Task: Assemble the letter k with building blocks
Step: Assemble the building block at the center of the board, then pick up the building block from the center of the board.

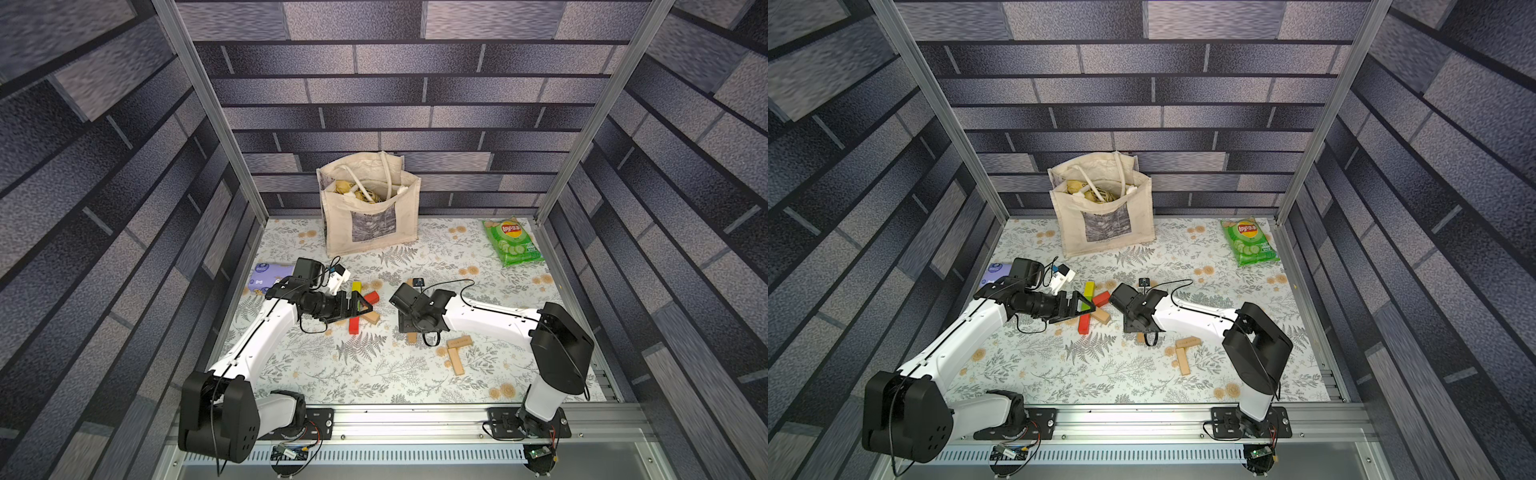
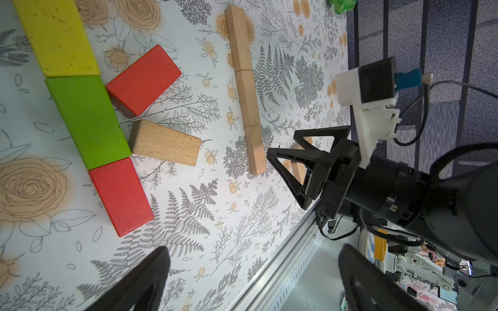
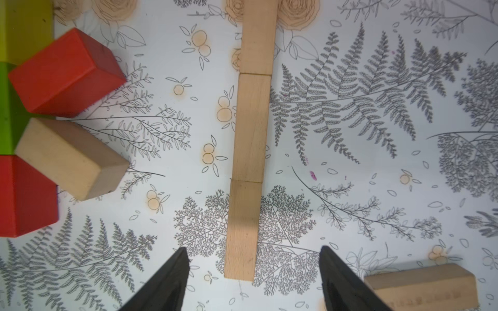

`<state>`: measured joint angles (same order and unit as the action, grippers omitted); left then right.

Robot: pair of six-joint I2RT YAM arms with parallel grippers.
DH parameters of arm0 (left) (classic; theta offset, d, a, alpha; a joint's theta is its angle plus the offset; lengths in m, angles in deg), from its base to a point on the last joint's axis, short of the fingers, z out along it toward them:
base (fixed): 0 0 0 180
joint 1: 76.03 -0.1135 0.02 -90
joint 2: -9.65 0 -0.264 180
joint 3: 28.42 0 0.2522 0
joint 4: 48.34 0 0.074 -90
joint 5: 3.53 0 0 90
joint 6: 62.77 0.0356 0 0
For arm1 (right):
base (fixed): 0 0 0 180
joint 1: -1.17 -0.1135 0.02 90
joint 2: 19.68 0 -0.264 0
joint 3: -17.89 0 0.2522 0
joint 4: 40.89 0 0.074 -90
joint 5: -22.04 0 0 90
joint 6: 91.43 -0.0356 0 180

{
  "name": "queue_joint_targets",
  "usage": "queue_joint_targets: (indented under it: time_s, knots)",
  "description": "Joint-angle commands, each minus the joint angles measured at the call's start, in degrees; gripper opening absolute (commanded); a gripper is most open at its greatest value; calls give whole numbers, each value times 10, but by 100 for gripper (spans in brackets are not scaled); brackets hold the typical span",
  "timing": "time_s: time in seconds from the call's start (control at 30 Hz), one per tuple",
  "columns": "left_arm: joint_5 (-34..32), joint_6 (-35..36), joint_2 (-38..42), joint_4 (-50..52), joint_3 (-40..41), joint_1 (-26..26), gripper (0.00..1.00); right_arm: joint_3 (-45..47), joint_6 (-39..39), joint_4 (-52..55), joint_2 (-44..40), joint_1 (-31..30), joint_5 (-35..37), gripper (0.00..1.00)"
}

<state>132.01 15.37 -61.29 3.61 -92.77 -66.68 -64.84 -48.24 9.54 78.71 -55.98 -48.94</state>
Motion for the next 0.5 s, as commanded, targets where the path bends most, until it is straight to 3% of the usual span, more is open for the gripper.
queue_joint_targets:
  time_s: [0.0, 0.3, 0.47]
  knots:
    - [-22, 25, 9, 3, 0, 1, 100, 11, 26, -5, -29, -4, 17, 79]
    - [-41, 47, 48, -19, 2, 31, 100, 22, 79, 13, -93, 43, -49, 80]
    - [-97, 51, 47, -53, -13, 113, 100, 74, 101, 3, -179, 134, -118, 81]
